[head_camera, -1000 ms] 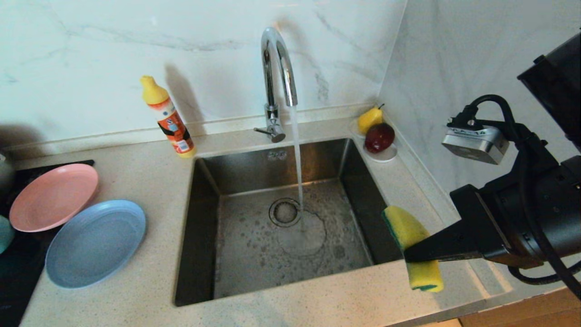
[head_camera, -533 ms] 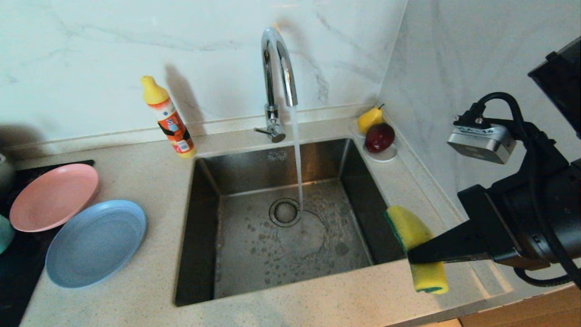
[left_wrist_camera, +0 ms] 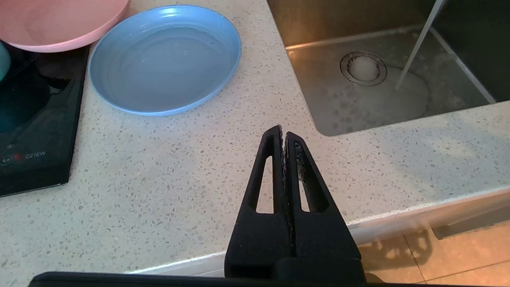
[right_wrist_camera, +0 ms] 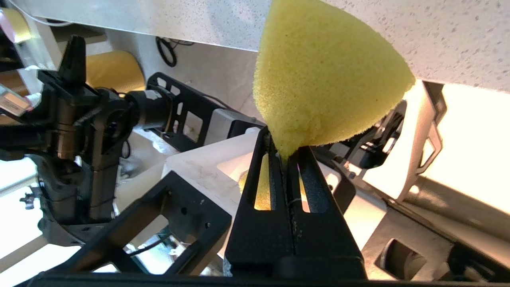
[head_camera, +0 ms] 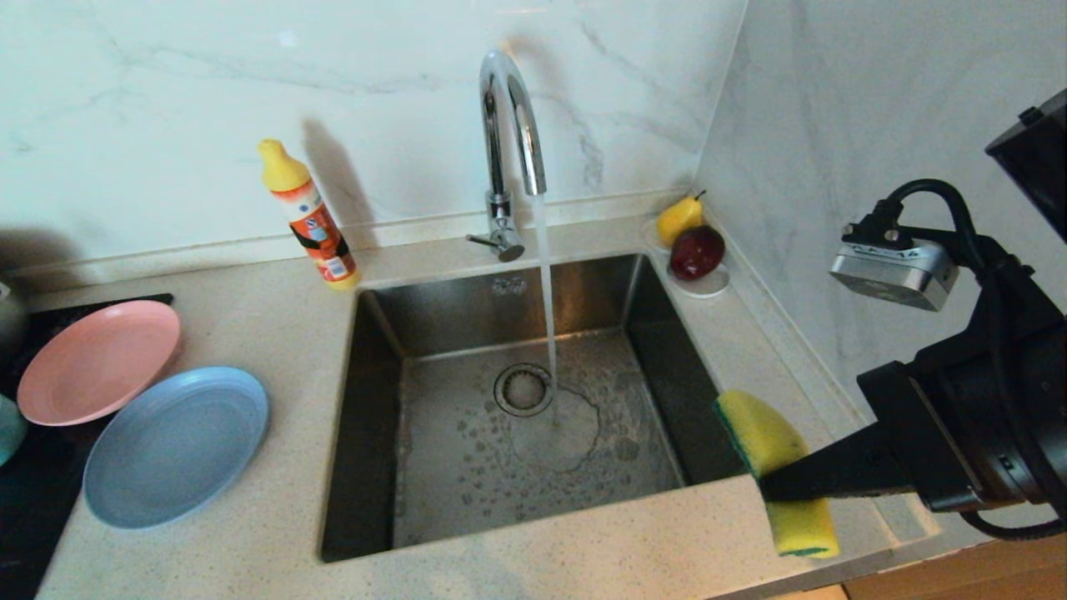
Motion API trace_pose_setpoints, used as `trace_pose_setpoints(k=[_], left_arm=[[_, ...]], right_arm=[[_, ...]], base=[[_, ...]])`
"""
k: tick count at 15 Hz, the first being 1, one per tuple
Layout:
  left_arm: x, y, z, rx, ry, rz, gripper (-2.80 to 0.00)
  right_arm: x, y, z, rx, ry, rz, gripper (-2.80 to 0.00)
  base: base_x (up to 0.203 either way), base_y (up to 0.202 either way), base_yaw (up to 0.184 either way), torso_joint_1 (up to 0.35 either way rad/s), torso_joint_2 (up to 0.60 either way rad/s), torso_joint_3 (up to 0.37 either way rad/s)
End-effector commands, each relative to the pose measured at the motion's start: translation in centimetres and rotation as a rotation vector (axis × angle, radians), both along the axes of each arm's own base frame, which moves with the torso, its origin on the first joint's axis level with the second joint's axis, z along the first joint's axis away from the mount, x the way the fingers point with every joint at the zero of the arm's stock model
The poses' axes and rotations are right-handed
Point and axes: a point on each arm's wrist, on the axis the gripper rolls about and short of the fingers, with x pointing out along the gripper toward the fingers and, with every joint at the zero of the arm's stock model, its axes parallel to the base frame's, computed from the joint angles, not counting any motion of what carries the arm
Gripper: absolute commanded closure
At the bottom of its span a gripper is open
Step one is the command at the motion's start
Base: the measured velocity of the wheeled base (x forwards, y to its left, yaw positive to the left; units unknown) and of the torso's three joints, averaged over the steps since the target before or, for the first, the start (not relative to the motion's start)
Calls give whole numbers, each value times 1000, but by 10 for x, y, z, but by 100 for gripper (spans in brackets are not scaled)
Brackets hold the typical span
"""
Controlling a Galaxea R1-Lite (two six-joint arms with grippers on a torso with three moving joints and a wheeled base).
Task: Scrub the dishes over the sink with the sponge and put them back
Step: Put down the sponge
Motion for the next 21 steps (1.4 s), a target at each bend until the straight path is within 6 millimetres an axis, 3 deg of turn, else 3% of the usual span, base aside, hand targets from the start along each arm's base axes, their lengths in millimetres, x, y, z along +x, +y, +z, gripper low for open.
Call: trace_pose_setpoints(k=[1, 5, 9, 18, 21], left_arm=[[1, 0, -2, 0, 8, 0, 0], [0, 0, -1, 0, 6, 1, 0], [1, 0, -2, 0, 8, 2, 0], [1, 0, -2, 0, 8, 2, 0], [1, 0, -2, 0, 7, 1, 0]], right_arm=[[-2, 1, -1, -29, -15, -17, 0], [-8, 6, -8, -173, -127, -106, 0], [-4, 5, -50, -415, -170, -208, 0], [10, -10, -138, -610, -313, -286, 0], [18, -13, -155, -634, -326, -289, 0]], base=[[0, 0, 0, 0, 0, 0], [0, 0, 0, 0, 0, 0], [0, 0, 0, 0, 0, 0], [0, 0, 0, 0, 0, 0], [0, 0, 0, 0, 0, 0]])
